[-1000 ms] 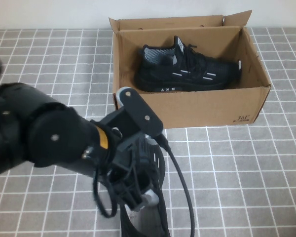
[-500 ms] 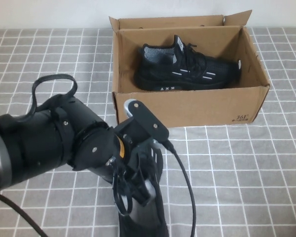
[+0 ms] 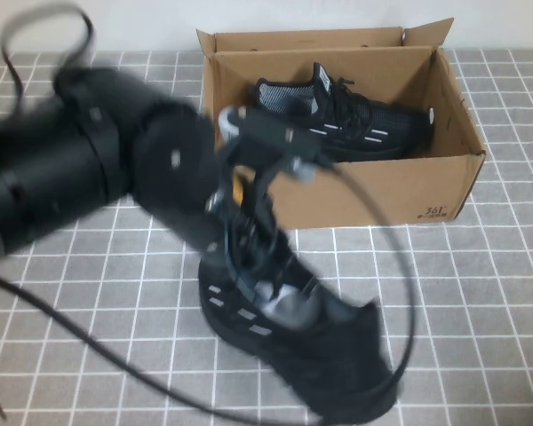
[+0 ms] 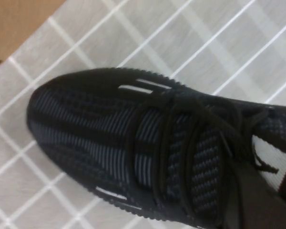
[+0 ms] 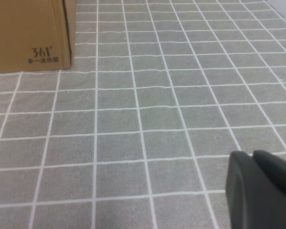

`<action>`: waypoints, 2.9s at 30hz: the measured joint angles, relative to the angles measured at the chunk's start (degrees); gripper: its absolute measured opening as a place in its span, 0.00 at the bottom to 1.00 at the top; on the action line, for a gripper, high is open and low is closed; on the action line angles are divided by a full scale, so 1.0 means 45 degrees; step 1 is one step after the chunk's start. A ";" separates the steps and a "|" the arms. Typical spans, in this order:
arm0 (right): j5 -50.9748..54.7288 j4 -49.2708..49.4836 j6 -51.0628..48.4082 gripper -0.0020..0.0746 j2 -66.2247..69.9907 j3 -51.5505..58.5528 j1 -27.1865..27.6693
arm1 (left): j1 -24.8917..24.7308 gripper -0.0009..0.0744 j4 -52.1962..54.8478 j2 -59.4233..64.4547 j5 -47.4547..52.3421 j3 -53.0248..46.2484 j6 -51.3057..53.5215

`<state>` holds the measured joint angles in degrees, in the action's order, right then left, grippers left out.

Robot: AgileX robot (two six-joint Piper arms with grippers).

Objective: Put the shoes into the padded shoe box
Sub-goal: Pick up the shoe from the table, then place the shoe in the shoe box

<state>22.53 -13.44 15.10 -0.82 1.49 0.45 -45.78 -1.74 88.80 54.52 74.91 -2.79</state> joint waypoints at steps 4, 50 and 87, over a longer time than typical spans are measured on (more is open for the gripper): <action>0.0000 0.0000 0.0000 0.02 0.0000 0.0000 0.0000 | 0.0000 0.03 -0.0791 0.0000 0.0976 0.1615 -0.0908; 0.0018 0.0000 0.0000 0.02 0.0000 0.0000 0.0000 | 0.1158 0.03 0.2032 0.4300 -0.7719 0.5161 -0.6884; 0.0018 0.0000 0.0000 0.02 0.0000 0.0000 0.0000 | 0.1257 0.11 0.3961 0.6035 -0.8495 0.5337 -0.9787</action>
<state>22.61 -13.44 15.10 -0.82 1.49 0.45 -40.12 16.08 115.96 16.29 98.93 -46.83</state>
